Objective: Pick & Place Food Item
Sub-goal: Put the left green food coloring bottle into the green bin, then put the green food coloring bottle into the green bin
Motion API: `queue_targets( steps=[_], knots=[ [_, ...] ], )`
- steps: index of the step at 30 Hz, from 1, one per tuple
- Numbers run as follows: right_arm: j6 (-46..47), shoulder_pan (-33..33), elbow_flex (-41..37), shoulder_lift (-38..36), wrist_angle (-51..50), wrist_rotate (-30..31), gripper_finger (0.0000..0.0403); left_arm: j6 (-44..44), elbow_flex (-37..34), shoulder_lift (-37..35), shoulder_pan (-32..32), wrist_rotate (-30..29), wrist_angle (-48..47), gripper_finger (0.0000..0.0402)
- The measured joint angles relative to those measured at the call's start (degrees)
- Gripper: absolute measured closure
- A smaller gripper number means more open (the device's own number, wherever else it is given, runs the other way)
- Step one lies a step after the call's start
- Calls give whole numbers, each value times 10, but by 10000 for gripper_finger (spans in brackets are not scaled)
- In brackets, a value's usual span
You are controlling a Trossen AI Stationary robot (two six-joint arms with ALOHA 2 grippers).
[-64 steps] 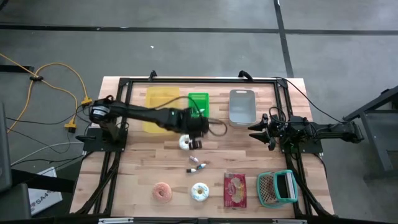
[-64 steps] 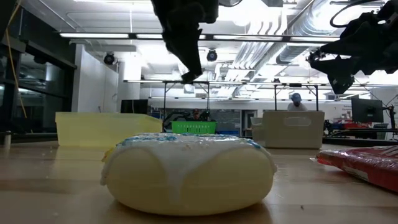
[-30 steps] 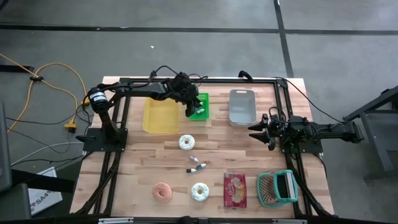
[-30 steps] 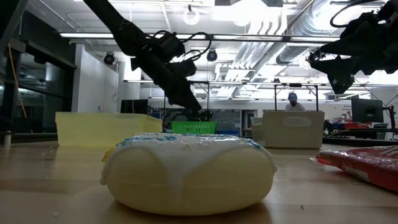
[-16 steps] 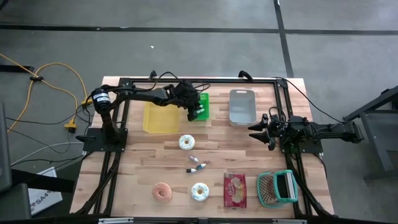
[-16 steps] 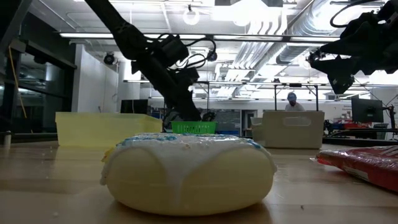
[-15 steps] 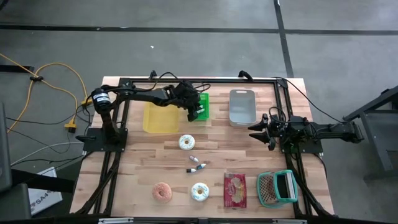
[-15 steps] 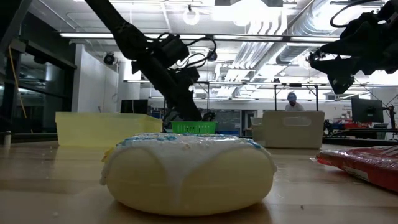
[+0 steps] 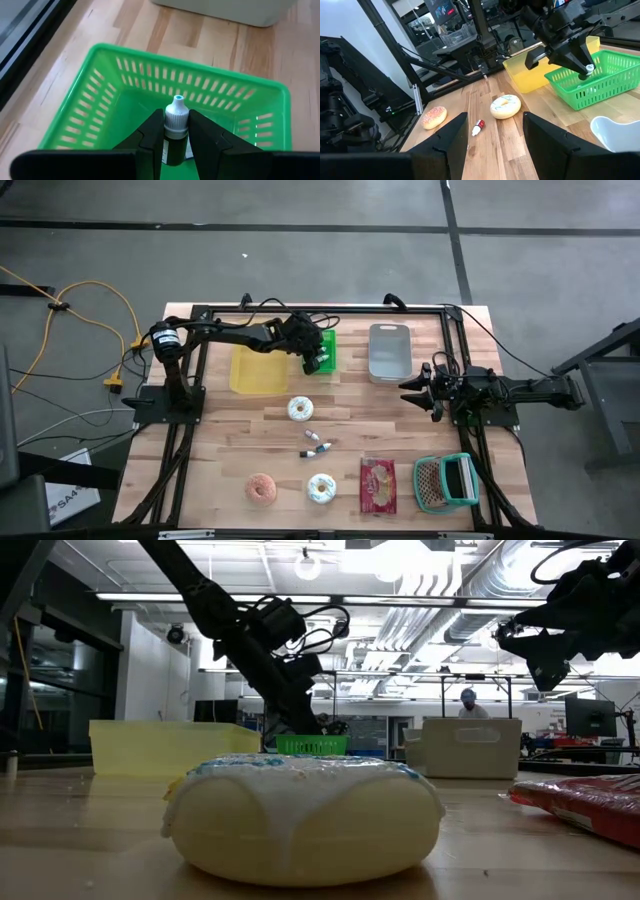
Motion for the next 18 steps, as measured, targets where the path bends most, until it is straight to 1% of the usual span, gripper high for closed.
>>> queue_targets(
  steps=[7,14,18],
  knots=[
    [0,0,0,0,0,0,228,7,0,0,0,9,0,326],
    [0,0,0,0,0,0,228,7,0,0,1,18,0,278],
    [0,0,0,0,0,0,228,7,0,0,1,18,0,267]
  ],
)
